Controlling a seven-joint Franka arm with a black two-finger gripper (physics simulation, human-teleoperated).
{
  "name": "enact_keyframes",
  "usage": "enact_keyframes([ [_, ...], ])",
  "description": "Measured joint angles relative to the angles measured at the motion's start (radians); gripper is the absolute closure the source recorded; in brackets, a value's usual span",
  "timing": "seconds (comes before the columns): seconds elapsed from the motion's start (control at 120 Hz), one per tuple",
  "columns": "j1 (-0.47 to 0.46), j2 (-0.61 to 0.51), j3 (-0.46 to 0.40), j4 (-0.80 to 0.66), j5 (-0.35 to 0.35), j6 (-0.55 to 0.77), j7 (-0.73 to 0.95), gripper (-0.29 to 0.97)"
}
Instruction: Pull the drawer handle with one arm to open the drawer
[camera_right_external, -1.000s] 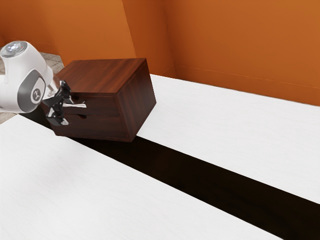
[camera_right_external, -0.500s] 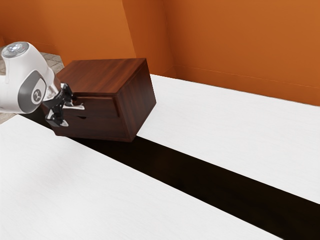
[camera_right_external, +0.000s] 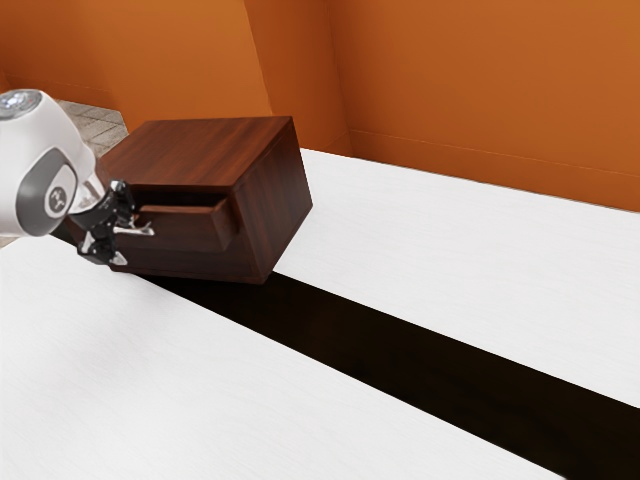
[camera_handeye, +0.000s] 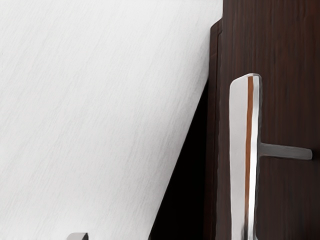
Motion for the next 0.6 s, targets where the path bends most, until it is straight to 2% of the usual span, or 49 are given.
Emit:
enact_keyframes([
  [0.6,-0.009,-0.115,0.028,-0.13,-0.023,-0.02,-0.008,0.37],
])
